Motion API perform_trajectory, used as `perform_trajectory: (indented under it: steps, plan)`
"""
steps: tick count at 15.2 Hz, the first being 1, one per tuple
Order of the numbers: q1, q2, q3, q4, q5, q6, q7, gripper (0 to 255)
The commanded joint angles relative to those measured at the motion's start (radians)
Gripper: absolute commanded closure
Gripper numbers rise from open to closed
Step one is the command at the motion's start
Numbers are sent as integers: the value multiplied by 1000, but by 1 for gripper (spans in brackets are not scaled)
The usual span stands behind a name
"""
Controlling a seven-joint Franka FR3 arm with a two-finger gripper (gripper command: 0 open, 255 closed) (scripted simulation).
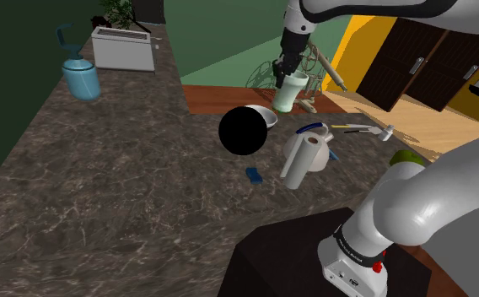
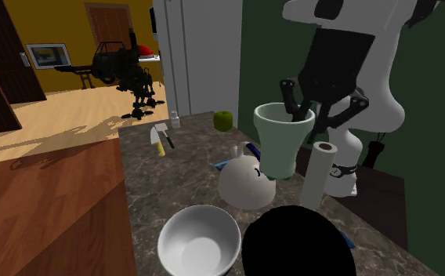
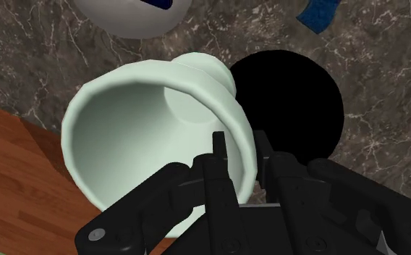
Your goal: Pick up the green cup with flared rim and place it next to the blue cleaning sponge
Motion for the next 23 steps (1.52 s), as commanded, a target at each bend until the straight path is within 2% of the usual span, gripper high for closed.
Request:
perform_trajectory:
  steps: [1, 7, 13, 23]
  plan:
    - [17, -4, 34, -7, 9, -4, 49, 255]
    - [71, 5, 137, 4, 40, -25, 193, 255]
    - [128, 59, 246, 61, 70, -48, 349, 255]
    - [129, 60, 246, -73, 67, 86, 364, 255]
